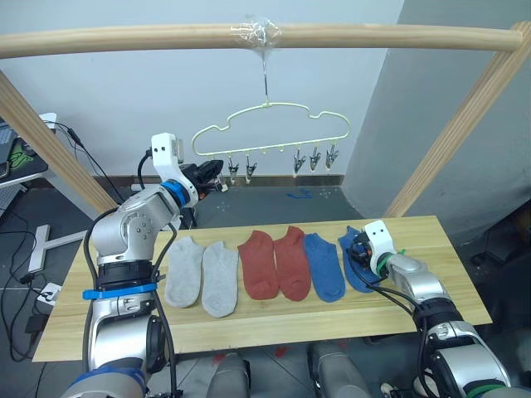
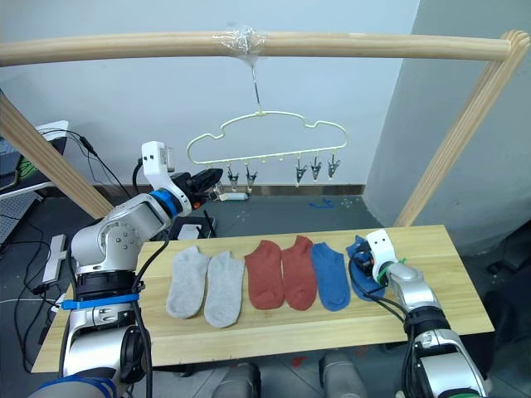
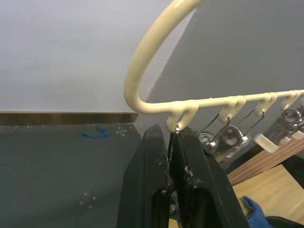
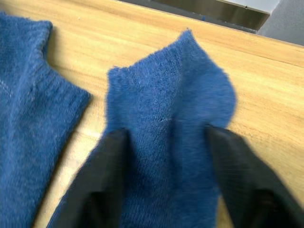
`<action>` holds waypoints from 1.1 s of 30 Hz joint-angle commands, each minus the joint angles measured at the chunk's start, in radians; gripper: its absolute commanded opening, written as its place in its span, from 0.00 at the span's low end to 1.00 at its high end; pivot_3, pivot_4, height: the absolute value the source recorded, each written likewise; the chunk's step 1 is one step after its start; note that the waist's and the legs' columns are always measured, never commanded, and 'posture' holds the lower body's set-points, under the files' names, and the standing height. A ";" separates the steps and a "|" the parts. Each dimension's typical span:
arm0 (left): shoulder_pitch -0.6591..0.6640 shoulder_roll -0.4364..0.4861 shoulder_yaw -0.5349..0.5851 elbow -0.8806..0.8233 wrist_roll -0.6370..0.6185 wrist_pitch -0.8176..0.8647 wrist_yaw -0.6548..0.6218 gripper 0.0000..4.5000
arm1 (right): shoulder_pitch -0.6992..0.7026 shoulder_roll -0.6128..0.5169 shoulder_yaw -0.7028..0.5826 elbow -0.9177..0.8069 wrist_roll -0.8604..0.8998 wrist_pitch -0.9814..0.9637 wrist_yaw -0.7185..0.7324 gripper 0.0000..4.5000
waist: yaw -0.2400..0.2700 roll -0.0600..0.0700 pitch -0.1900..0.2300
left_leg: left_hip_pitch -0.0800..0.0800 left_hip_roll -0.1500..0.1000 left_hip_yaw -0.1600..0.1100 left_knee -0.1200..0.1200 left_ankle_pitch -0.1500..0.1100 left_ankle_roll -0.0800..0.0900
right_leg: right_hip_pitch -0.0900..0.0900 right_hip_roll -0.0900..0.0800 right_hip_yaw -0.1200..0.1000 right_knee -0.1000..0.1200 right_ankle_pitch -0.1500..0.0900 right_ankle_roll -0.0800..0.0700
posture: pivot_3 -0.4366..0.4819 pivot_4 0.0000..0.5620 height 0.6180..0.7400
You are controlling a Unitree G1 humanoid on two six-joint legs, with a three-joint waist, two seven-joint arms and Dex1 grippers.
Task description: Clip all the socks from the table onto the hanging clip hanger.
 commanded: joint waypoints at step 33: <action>-0.099 -0.086 0.354 0.043 -0.517 0.502 0.285 0.00 | -0.035 0.128 0.369 -0.750 -0.381 -0.189 0.071 0.01 | 0.027 -0.001 -0.001 | -0.002 -0.001 -0.003 0.000 0.002 -0.004 | -0.002 -0.001 -0.002 0.001 0.002 -0.002 | 0.49 0.27 1.00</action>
